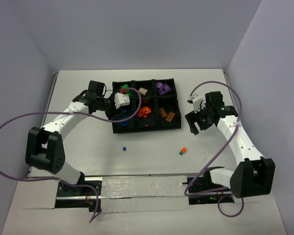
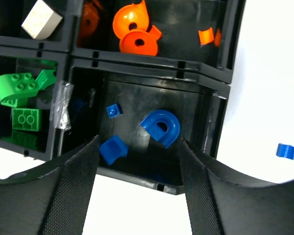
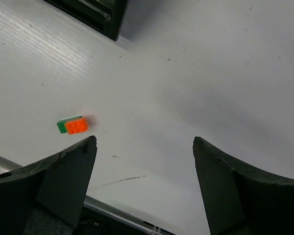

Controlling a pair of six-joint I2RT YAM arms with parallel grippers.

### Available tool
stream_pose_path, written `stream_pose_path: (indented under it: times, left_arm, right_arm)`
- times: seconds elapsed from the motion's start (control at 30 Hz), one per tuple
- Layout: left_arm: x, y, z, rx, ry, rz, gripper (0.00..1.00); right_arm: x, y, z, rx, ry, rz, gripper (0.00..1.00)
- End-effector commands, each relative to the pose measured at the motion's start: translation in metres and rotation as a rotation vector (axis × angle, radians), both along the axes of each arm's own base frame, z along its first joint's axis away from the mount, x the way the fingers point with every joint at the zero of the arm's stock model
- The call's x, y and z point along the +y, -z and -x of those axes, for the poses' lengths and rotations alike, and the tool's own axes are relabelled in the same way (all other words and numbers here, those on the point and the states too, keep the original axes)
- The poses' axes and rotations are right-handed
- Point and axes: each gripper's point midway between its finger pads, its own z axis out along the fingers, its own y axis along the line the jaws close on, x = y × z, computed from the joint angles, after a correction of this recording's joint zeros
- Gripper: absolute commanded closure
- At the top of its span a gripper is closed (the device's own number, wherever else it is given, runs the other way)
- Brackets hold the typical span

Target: Sort the legos into containers by color

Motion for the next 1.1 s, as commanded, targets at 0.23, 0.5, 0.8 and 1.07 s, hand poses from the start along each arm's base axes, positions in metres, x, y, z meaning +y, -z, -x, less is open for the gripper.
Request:
stream_pose_path:
  times: [0.23,0.5,0.8,1.07]
  left_arm:
    - [0.0,-0.015,-0.016,-0.053,0.027,0.042,0.2]
    - [-0.002,-0.028,0.011,0.013,0.145,0.176,0.54]
    - [-0.012,-0.03,0.018,0.11,0.144,0.247,0.27]
    - [-0.011,-0.031,0.011,0.059,0.144,0.241,0.32]
  right_arm:
    - [0.024,-0.045,-0.038,-0.094,0.018,-0.143,0.15]
    - [0.03,-0.047,-0.041,-0.092,0.012,-0.177,0.15]
    - [0.033,-0.04,-0.04,-0.078,0.015,-0.192,0.15]
    - [0.061,-0.065,-0.055,-0.113,0.016,-0.346,0.16]
